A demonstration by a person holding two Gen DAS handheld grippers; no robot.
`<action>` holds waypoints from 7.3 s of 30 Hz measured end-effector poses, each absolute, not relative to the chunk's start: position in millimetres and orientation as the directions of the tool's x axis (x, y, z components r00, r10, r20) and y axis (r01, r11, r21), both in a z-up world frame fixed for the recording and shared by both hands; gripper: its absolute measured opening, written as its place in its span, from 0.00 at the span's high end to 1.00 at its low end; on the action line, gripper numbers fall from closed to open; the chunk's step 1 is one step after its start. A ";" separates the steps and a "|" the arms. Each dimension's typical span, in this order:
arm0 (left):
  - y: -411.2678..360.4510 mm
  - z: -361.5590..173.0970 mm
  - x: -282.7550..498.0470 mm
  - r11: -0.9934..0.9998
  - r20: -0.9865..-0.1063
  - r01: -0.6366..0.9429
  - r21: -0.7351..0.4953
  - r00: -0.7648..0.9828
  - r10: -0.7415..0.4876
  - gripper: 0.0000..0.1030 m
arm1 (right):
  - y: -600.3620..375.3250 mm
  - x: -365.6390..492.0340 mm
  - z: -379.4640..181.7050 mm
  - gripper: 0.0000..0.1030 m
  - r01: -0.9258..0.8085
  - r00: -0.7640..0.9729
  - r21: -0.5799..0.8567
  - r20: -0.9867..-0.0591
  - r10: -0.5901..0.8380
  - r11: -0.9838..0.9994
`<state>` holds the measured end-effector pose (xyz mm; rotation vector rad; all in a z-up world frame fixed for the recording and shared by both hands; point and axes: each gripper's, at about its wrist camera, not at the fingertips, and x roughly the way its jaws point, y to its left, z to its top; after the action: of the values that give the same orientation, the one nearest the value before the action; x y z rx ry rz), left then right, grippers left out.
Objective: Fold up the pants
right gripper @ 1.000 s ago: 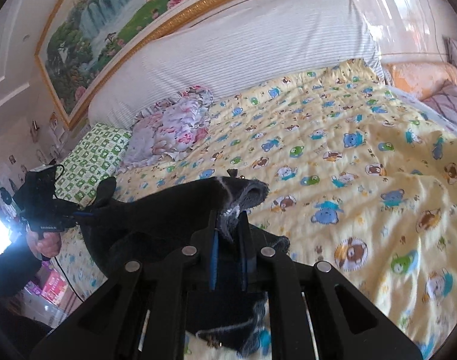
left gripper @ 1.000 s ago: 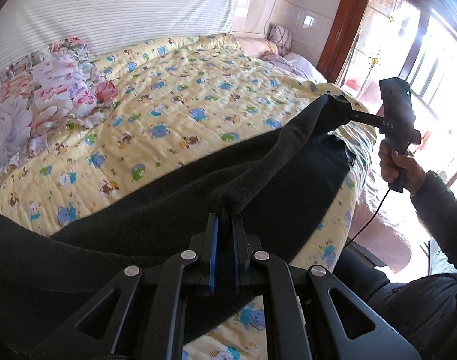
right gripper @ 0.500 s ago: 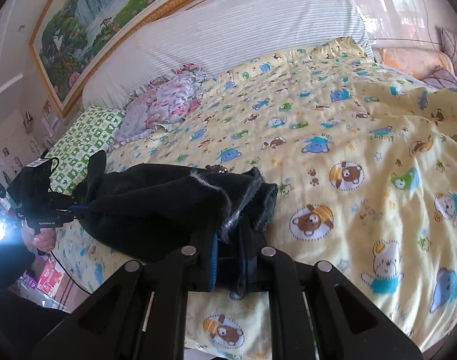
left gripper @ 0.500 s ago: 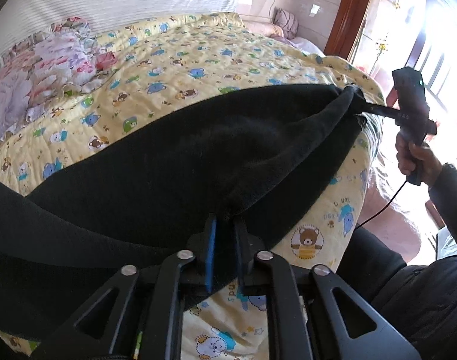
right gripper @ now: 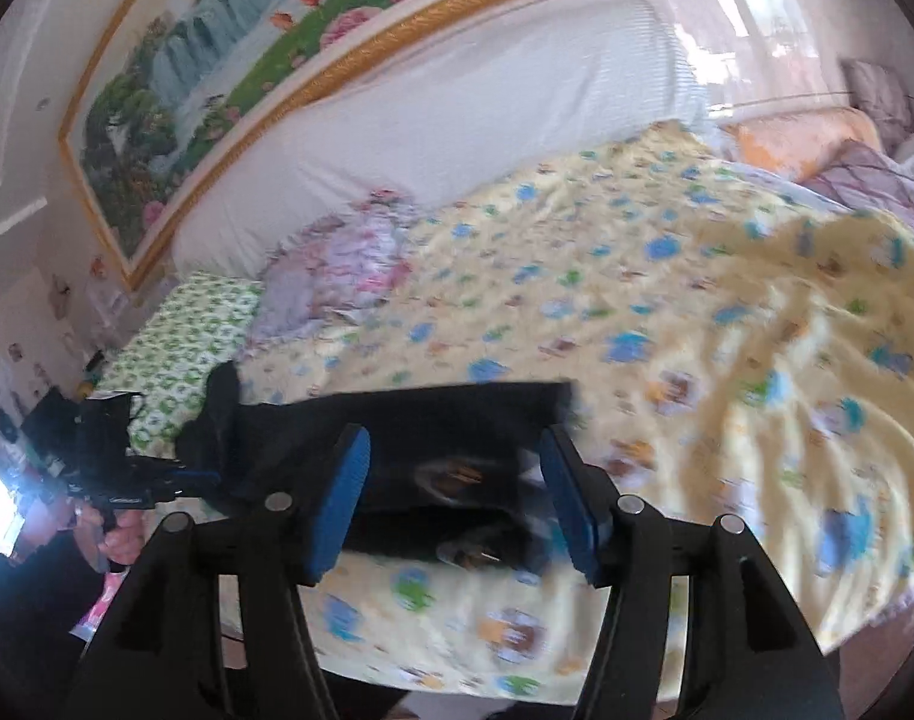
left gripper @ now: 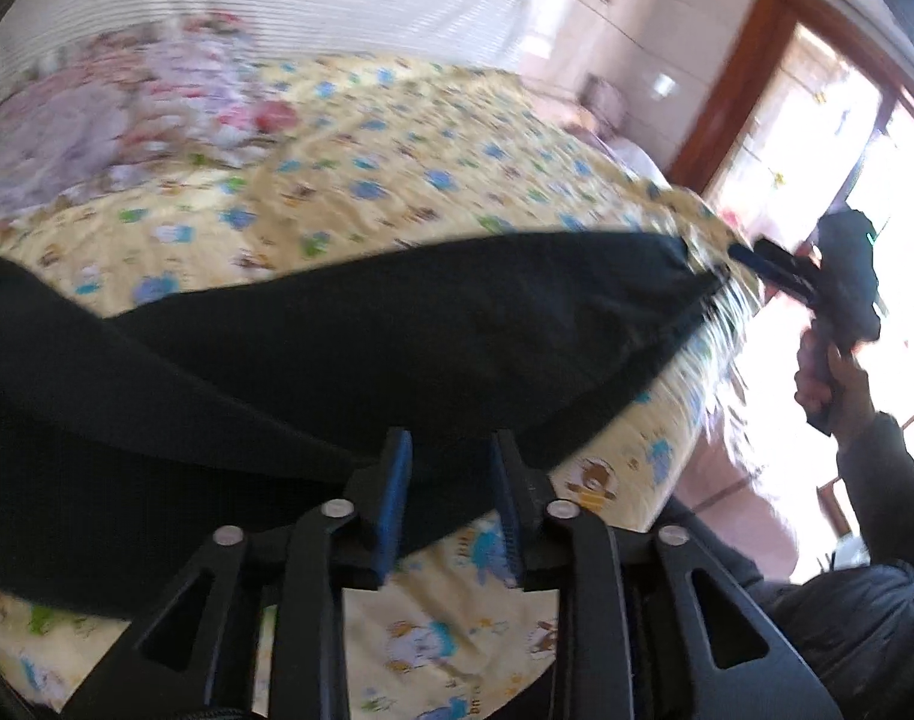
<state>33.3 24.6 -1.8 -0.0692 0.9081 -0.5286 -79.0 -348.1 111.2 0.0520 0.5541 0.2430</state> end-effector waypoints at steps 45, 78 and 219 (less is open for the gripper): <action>281.3 0.2 240.9 0.963 -0.871 0.044 -0.267 0.417 -0.261 0.26 | -59.0 122.4 -31.9 0.40 -0.501 0.167 0.485 -0.759 0.630 0.717; 307.3 19.4 46.3 0.917 -0.673 -0.030 -0.398 0.689 -0.270 0.97 | 21.1 48.5 -47.4 0.93 -0.780 0.154 0.205 -0.853 0.499 0.592; -127.3 29.2 151.4 0.742 -0.779 0.641 -0.195 0.358 -0.514 0.29 | -326.4 -40.2 54.0 0.57 0.075 0.805 0.424 -0.560 0.196 0.903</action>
<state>151.4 -127.3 29.2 0.1524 0.9451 -0.7485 -40.2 -326.4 54.0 0.4478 0.6372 0.0675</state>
